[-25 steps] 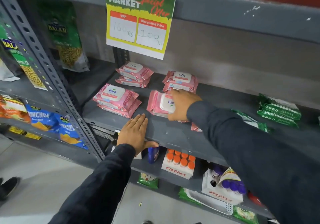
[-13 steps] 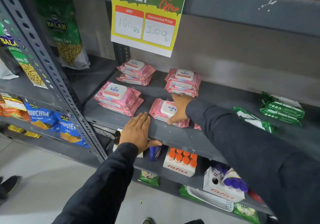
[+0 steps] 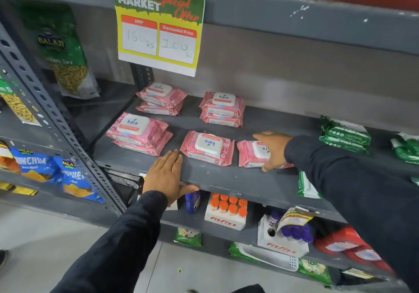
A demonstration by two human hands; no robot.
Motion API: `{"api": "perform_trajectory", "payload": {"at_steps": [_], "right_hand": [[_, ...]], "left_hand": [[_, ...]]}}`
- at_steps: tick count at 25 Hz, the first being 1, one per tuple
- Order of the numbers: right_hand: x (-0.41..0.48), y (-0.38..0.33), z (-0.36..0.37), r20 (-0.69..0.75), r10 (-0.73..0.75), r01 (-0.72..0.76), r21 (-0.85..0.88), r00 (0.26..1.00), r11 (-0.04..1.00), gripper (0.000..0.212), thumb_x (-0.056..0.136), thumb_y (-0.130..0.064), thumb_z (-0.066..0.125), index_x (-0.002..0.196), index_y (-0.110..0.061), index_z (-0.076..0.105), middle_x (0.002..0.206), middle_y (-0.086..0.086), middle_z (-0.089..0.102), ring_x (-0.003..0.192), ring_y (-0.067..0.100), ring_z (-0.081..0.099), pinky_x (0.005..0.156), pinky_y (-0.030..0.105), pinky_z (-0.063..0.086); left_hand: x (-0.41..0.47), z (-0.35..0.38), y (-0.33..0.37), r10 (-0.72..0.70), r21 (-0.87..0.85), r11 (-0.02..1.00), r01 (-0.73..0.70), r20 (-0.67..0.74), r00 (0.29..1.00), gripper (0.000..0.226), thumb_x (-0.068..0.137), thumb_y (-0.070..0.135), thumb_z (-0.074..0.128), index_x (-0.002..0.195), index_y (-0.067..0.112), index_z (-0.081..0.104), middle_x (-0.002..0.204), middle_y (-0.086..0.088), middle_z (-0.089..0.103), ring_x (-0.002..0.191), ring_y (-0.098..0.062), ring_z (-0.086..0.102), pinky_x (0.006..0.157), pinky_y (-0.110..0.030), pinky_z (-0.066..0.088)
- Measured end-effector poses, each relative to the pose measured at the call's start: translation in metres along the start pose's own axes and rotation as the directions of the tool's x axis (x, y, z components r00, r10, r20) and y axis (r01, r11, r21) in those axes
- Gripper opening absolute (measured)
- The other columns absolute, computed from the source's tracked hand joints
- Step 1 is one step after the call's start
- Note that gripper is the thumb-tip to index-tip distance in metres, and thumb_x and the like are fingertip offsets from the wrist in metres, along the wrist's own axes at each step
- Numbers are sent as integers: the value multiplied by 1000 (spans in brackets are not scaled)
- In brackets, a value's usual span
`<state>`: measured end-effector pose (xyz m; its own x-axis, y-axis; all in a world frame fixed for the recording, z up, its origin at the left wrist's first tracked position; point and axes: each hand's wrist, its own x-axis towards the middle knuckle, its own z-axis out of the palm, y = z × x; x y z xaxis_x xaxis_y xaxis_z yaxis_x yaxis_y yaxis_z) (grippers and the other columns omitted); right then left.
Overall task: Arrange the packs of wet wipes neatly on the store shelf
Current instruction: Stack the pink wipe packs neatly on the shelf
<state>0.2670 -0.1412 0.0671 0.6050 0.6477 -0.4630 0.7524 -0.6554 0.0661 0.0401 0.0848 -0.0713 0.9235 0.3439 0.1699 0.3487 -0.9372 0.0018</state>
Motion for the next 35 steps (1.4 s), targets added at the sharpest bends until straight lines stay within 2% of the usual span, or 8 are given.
{"api": "perform_trajectory", "payload": {"at_steps": [5, 12, 16, 21, 24, 27, 31, 35], "right_hand": [[5, -55, -18, -227, -192, 204, 27, 955, 979, 92, 79, -42, 71, 153, -21, 21, 159, 3, 25, 142, 24, 32, 113, 36, 33], [42, -121, -26, -155, -156, 131, -162, 976, 978, 67, 76, -56, 68, 125, -13, 53, 128, 9, 50, 112, 31, 55, 77, 36, 45], [54, -128, -32, -87, -201, 181, -194, 976, 964, 65, 72, -35, 78, 129, -18, 52, 127, 9, 47, 109, 33, 57, 84, 39, 52], [52, -115, -38, -98, -439, 400, -271, 893, 876, 55, 91, -13, 54, 141, -33, 41, 147, -1, 38, 127, 32, 45, 94, 41, 46], [51, -111, -38, -323, -185, 177, -52, 928, 983, 55, 84, -13, 60, 136, -21, 42, 136, 8, 47, 113, 34, 55, 82, 41, 51], [51, -123, -35, -215, 147, -103, 203, 965, 974, 68, 77, -59, 62, 126, -13, 52, 124, 9, 56, 109, 32, 58, 82, 35, 49], [51, -141, -17, -120, 137, -113, 184, 983, 976, 79, 68, -66, 67, 129, -17, 53, 126, 7, 58, 114, 29, 56, 94, 36, 49], [43, -141, -29, -101, -14, 13, -3, 995, 1000, 42, 75, -32, 74, 110, -14, 57, 102, 6, 60, 88, 25, 58, 69, 30, 46]], "left_hand": [[-2, -4, 2, -11, 21, 1000, 11, 8, 1000, 116, 67, 89, 34, 146, 4, 30, 154, -13, 30, 142, -27, 24, 117, -39, 15], [-2, -7, 3, -14, -15, 1000, 14, 33, 999, 118, 67, 93, 29, 141, 2, 38, 149, -15, 38, 137, -30, 33, 113, -43, 25], [-2, -6, 2, -17, -51, 998, 20, 46, 999, 116, 66, 92, 34, 135, 0, 46, 143, -17, 46, 132, -32, 41, 110, -46, 32], [-3, -4, 1, -7, -74, 997, 11, 48, 999, 116, 67, 92, 31, 134, -2, 47, 142, -19, 47, 131, -34, 43, 108, -47, 33], [-3, -3, 0, -4, -71, 997, 6, 27, 1000, 117, 67, 92, 30, 134, -2, 47, 142, -19, 47, 130, -34, 43, 108, -47, 33], [-3, -2, 0, -1, -67, 998, 3, 23, 1000, 116, 66, 92, 31, 133, -1, 48, 142, -18, 47, 130, -33, 44, 108, -46, 32], [-3, -3, 0, -6, -62, 998, 7, 18, 1000, 116, 67, 92, 30, 133, -2, 48, 141, -19, 47, 130, -34, 44, 108, -47, 34], [-3, -3, 0, -3, -59, 998, 4, 17, 1000, 116, 66, 92, 33, 134, -1, 47, 142, -18, 47, 130, -33, 43, 108, -46, 32]]}}
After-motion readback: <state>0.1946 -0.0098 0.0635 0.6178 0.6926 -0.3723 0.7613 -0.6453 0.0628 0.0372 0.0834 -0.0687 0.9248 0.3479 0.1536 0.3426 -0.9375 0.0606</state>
